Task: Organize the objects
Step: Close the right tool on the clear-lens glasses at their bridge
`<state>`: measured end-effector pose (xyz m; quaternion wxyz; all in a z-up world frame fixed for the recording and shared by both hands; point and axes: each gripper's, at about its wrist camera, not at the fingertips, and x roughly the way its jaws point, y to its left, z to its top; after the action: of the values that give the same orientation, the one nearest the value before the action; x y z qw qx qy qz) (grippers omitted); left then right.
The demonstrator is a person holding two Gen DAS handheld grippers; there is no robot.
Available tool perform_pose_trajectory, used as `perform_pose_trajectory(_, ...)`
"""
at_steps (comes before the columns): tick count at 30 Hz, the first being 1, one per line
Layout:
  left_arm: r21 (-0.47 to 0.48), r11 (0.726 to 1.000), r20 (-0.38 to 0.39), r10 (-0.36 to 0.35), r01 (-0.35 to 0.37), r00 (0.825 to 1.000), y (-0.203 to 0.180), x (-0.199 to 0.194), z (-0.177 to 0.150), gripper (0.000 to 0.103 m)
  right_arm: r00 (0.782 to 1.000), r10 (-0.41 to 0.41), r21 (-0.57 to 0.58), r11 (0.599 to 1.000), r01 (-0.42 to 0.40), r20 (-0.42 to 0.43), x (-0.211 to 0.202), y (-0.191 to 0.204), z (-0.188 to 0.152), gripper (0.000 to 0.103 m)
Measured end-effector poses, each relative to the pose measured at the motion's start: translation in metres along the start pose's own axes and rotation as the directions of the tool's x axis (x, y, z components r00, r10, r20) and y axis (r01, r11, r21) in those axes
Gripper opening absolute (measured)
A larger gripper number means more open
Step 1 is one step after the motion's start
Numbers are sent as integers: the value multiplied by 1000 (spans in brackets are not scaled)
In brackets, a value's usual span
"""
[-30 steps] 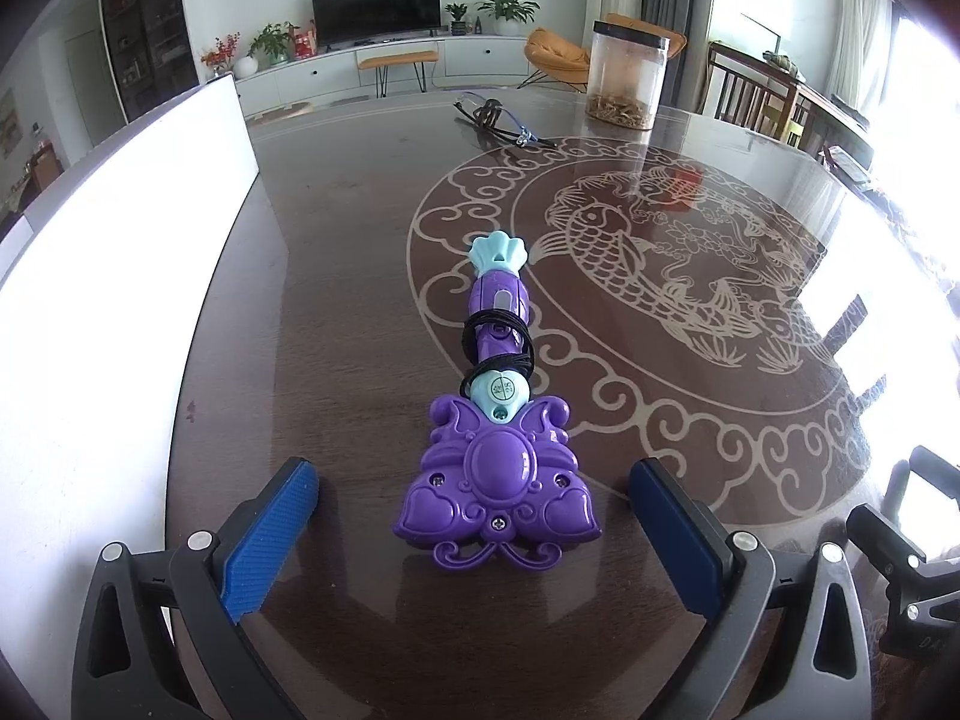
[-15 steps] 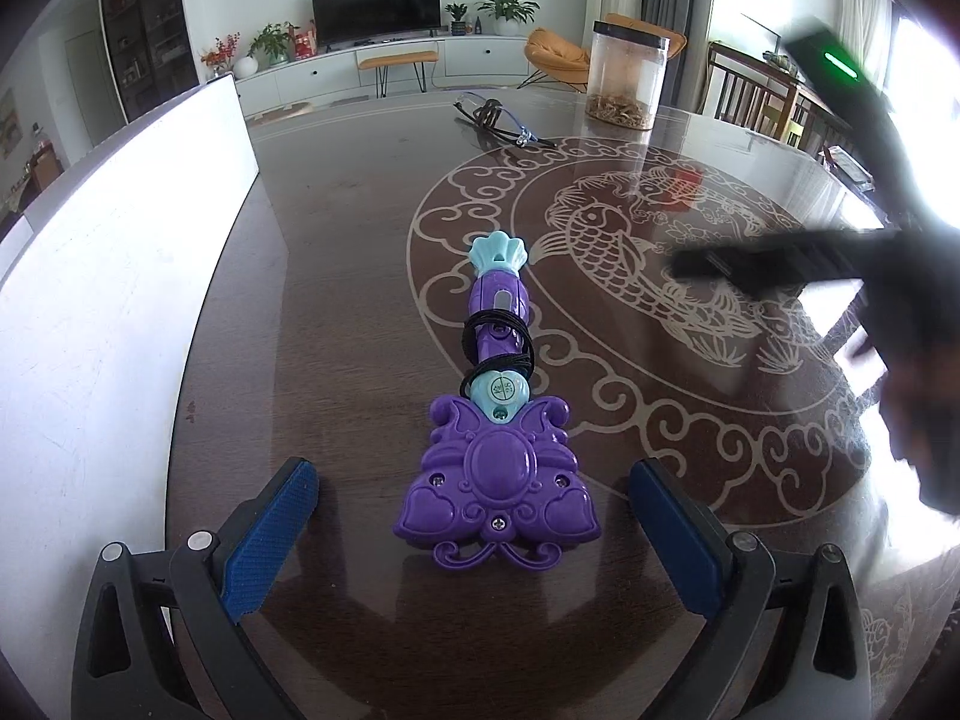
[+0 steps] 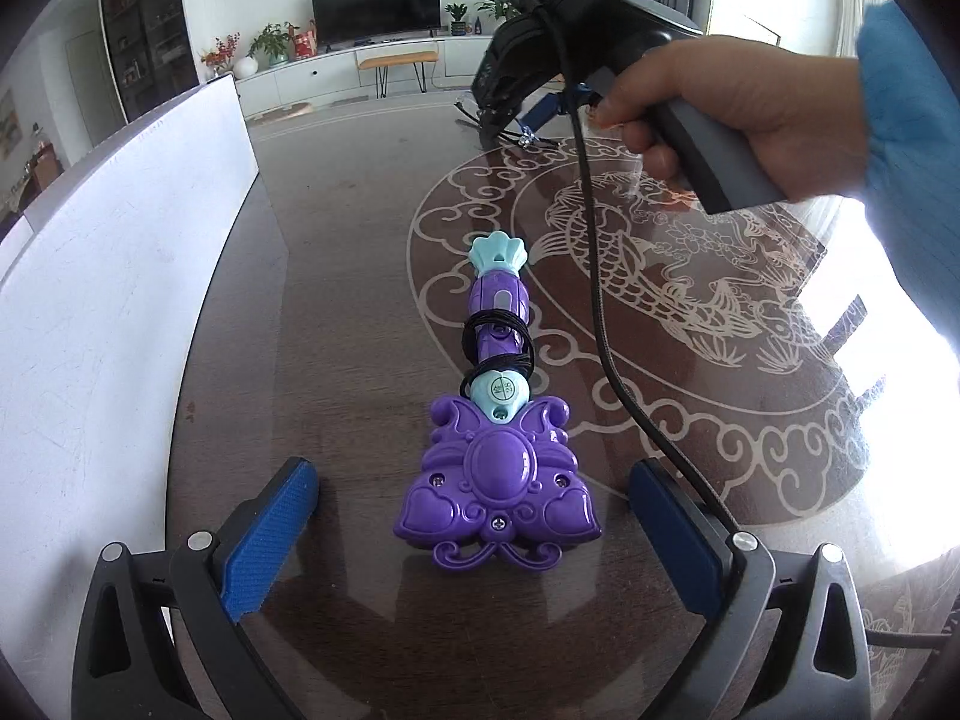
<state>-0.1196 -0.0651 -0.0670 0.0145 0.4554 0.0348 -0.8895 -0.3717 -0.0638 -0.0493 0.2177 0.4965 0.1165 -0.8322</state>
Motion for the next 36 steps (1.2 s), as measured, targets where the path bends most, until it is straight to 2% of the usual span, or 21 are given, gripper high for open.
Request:
perform_pose_trajectory(2, 0, 1000, -1, 0, 0, 1000, 0, 1, 0, 103, 999, 32, 21, 999, -32, -8, -4, -9, -12, 29)
perform_pose_trajectory(6, 0, 1000, 0, -2, 2, 1000, 0, 1, -1, 103, 1000, -19, -66, 998, 17, -19, -34, -29, -67, 29)
perform_pose_trajectory(9, 0, 1000, 0, -2, 2, 1000, -1, 3, 1, 103, 997, -65, -75, 995, 62, -29, -64, -54, -130, 29)
perform_pose_trajectory(12, -1, 1000, 0, -2, 2, 1000, -1, 4, 1, 103, 993, -117, -7, 993, 117, -28, -101, -76, -199, 29)
perform_pose_trajectory(14, -1, 1000, 0, -2, 2, 1000, -1, 3, 0, 103, 993, -120, 58, 991, 121, -12, -126, -74, -250, 29)
perform_pose_trajectory(17, 0, 1000, 0, -3, 3, 1000, -1, 3, 0, 103, 990, -118, 108, 988, 110, 73, -157, -48, -318, 29)
perform_pose_trajectory(19, 0, 1000, 0, -3, 3, 1000, -1, 3, 0, 103, 982, -140, 138, 983, 122, 124, -164, -35, -339, 30)
perform_pose_trajectory(20, 0, 1000, 0, -3, 3, 1000, -1, 3, 0, 103, 979, -149, 149, 981, 128, 139, -165, -30, -344, 30)
perform_pose_trajectory(22, 0, 1000, 0, -4, 4, 1000, 0, 3, 0, 103, 975, -169, 155, 977, 146, 142, -168, -21, -343, 39)
perform_pose_trajectory(24, 0, 1000, 0, -4, 4, 1000, -1, 3, 1, 103, 971, -188, 154, 974, 165, 148, -169, -24, -341, 64)
perform_pose_trajectory(26, 0, 1000, 0, -5, 5, 1000, 0, 3, 0, 103, 965, -207, 153, 971, 183, 160, -166, -21, -340, 77)
perform_pose_trajectory(29, 1, 1000, -1, -6, 6, 1000, 0, 3, 1, 103, 964, -217, 160, 968, 192, 151, -166, -20, -334, 78)
perform_pose_trajectory(31, 1, 1000, -1, -6, 6, 1000, 0, 3, 1, 103, 965, -226, 182, 963, 201, 133, -163, -25, -333, 89)
perform_pose_trajectory(32, 1, 1000, -1, -6, 6, 1000, 0, 3, 1, 103, 967, -227, 199, 959, 201, 114, -165, -29, -334, 99)
perform_pose_trajectory(33, 1, 1000, -1, -6, 6, 1000, 0, 3, 1, 103, 973, -211, 232, 955, 186, 92, -161, -36, -333, 103)
perform_pose_trajectory(36, 2, 1000, -1, -6, 6, 1000, 0, 3, 1, 103, 973, -213, 258, 948, 185, 88, -164, -39, -334, 103)
